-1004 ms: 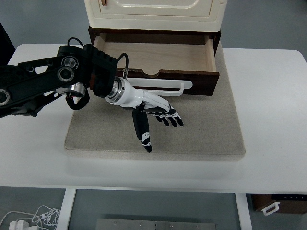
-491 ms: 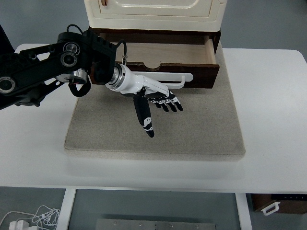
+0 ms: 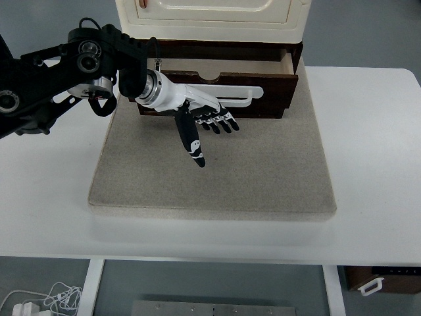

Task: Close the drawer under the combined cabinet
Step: 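Keep pushing the drawer with the left hand until flush with cabinet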

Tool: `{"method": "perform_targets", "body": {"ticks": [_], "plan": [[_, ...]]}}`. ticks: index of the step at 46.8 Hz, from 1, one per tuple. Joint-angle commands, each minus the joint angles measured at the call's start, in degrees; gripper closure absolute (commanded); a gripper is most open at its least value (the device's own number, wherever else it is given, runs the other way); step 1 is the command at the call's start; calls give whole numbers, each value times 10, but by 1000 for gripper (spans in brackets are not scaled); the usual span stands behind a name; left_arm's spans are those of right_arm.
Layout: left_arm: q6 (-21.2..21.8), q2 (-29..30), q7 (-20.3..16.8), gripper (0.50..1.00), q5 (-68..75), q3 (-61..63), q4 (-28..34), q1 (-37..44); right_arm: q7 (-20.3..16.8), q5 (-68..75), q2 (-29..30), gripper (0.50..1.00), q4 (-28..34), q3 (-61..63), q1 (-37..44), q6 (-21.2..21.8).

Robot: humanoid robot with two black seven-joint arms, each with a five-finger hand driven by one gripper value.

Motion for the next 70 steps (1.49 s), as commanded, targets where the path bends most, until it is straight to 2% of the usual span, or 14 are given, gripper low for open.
{"method": "perform_targets", "body": {"ticks": [1,19,56,70], "plan": [[0,0,0,500,2,-7,12,0,0,0,0,548,0,0,0,0],[0,-1,0,500,4,-12,53,-7,1,0,0,548,0,0,0,0],[0,-48,0,500,19,-21,144,-38,0,0,0,548,0,0,0,0],[0,-51,0,500,23,-24,150,-43,1,0,0,548,0,0,0,0]]}}
